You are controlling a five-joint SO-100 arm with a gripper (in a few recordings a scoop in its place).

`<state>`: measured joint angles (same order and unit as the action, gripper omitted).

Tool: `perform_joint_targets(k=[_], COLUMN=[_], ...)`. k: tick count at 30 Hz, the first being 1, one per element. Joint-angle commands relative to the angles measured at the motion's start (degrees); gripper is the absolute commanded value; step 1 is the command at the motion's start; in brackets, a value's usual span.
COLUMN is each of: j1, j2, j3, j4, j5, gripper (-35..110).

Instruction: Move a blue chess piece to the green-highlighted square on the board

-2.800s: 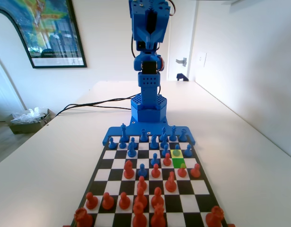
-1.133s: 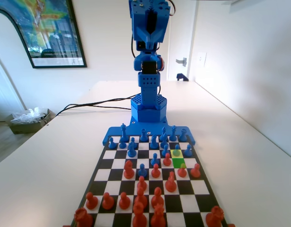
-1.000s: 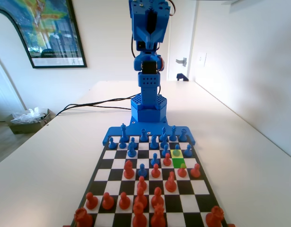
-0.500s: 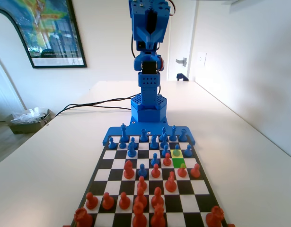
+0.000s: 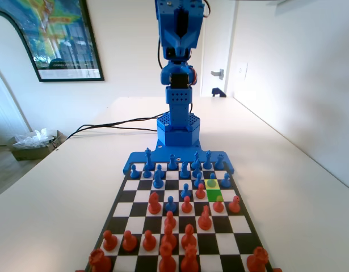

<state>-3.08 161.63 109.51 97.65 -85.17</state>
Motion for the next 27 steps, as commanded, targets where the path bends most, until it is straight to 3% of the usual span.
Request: perform_joint_targets(k=[1, 13, 27], j1=[-1.7, -6.3, -14.5], j2=[-6.5, -27.9, -43.5], j3=[-7.5, -14.2, -1.7], j4=[2.0, 2.7, -4.5], j5=[4.4, 19.9, 24.8], gripper=[1, 1, 3])
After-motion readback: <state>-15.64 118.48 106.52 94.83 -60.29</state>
